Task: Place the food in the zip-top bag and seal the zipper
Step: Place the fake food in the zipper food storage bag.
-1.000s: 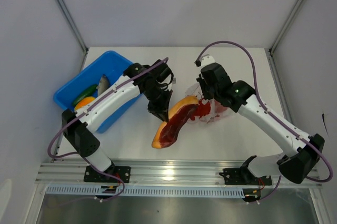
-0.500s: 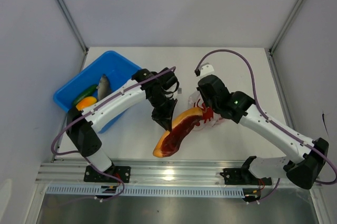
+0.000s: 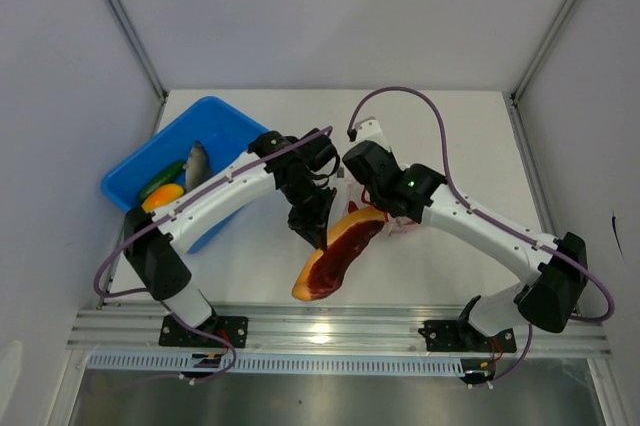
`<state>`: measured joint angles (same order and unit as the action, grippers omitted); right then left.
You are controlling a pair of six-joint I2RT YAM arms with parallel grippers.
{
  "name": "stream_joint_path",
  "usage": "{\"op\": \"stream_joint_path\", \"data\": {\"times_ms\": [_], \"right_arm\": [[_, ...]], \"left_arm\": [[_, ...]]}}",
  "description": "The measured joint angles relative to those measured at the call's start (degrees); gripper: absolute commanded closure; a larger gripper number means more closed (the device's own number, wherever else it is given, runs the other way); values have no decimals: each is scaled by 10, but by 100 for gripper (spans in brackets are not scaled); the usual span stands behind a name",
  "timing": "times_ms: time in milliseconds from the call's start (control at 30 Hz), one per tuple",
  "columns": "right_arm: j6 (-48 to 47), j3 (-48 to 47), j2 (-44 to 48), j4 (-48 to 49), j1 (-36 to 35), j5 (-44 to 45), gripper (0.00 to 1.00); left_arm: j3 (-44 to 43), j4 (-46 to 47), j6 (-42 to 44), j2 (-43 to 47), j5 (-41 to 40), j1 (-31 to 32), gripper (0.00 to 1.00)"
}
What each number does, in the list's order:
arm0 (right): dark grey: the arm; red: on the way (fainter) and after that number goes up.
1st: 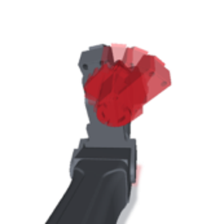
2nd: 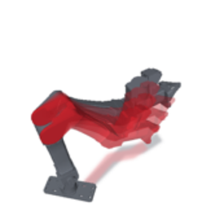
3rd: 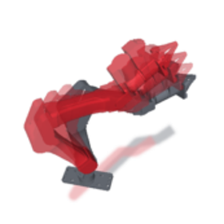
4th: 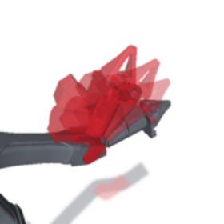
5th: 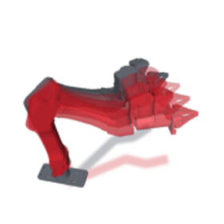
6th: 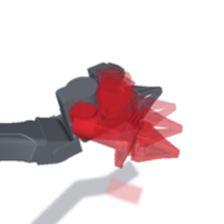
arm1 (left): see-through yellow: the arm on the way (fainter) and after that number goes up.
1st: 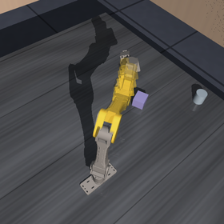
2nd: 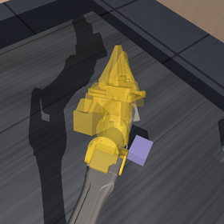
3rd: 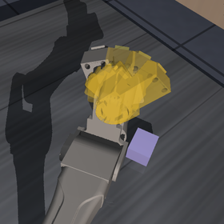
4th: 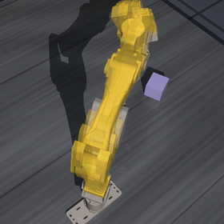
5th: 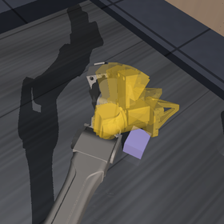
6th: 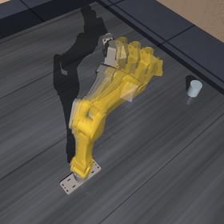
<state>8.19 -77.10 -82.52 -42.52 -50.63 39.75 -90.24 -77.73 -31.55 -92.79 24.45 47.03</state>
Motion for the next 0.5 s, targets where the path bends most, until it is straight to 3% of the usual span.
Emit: {"op": "stream_joint_path", "data": {"times_ms": [233,500], "right_arm": [[9,3,2,5,-33,29,100],[40,45,34,7,-60,96,100]], "left_arm": [[-86,5,1,-75,2,0,99],[-97,-11,0,-103,16,-11,99]]}}
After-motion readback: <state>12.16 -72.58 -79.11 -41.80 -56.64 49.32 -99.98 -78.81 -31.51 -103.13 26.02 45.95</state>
